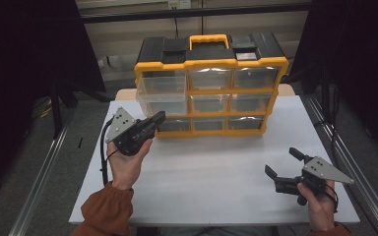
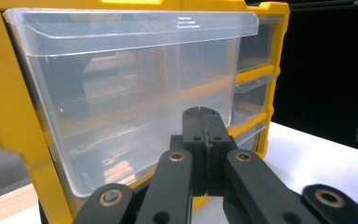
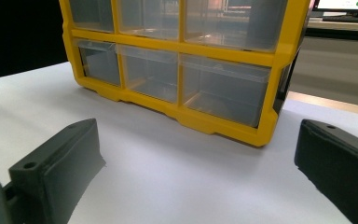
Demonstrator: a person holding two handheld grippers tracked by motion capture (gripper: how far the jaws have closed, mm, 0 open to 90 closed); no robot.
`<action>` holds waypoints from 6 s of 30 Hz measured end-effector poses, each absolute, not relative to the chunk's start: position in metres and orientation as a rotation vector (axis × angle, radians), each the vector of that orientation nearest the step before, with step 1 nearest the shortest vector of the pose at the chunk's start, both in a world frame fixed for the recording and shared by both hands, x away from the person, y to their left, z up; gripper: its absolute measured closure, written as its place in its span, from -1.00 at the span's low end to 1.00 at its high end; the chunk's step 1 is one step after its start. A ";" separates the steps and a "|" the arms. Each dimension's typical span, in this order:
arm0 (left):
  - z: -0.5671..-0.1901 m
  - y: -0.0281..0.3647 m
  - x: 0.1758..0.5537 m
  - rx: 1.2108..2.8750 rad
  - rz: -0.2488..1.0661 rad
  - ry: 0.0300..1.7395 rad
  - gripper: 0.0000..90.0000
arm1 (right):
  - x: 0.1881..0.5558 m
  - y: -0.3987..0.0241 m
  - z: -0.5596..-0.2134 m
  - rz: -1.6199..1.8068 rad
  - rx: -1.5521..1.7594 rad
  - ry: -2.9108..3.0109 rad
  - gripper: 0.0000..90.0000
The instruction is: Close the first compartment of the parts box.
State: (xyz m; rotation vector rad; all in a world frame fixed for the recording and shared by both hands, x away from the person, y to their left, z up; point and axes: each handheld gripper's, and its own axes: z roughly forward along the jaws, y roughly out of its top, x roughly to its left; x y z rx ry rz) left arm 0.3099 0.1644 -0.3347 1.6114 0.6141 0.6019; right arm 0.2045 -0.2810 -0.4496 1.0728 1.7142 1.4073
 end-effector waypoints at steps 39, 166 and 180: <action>-0.340 0.161 0.324 1.594 0.611 0.624 1.00 | 0.206 -0.280 -0.450 1.412 1.062 1.713 -1.00; -0.336 0.148 0.363 1.578 0.643 0.677 1.00 | 0.206 -0.279 -0.450 1.409 1.056 1.722 -1.00; -0.334 0.146 0.366 1.583 0.644 0.664 1.00 | 0.206 -0.280 -0.450 1.408 1.056 1.722 -1.00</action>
